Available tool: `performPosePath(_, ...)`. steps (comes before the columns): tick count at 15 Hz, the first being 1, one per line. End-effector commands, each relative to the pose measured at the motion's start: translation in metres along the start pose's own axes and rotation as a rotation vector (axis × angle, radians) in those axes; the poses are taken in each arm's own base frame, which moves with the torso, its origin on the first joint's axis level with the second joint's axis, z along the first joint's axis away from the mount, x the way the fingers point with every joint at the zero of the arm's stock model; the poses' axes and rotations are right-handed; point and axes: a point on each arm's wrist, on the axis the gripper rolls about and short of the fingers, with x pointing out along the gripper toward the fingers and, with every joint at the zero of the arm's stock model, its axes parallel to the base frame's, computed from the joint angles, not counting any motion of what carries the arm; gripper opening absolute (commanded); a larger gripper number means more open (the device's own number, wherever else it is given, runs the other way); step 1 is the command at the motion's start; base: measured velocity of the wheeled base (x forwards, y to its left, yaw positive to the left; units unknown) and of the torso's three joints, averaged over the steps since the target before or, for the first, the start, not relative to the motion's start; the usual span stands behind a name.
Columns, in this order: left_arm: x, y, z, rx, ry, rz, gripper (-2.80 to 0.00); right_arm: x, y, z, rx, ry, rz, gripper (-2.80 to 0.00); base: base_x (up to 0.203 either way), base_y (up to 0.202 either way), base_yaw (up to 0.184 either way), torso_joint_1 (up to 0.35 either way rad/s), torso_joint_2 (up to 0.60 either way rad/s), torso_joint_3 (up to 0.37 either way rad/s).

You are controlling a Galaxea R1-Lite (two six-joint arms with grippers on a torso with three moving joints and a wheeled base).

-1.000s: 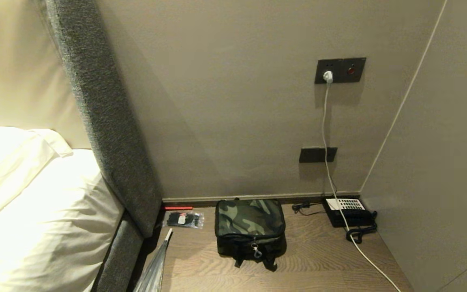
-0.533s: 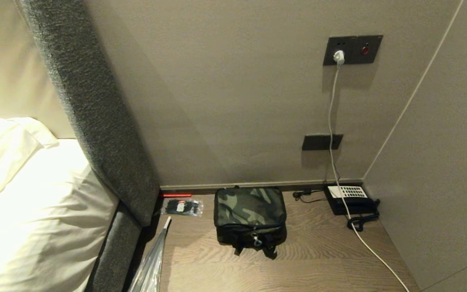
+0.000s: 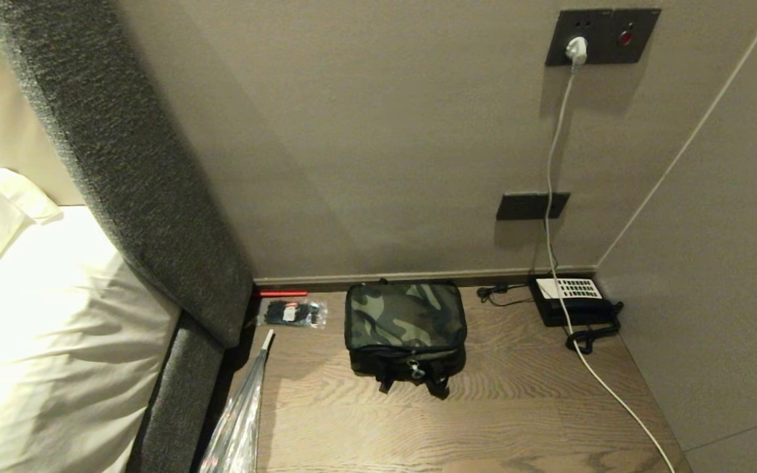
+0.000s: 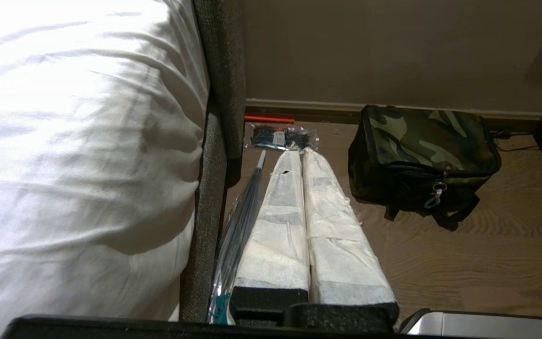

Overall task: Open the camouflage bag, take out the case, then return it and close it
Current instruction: Open the top of the storage box

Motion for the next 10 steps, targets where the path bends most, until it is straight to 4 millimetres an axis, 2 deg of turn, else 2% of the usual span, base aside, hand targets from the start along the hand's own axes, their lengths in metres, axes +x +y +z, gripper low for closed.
performPosePath(1,0.0001,0.0000,-0.0009,0.000,0.001,0.001,-2.80,-0.0001,0.0000,0.0000,0.000,-0.002,-0.001,-2.80,0.000,0.000,0.000,0.006,0.01,-0.201)
performPosePath(10,0.0001,0.0000,-0.0009,0.000,0.001,0.001,-2.80,-0.0001,0.0000,0.0000,0.000,-0.002,-0.001,-2.80,0.000,0.000,0.000,0.001,0.00,-0.196)
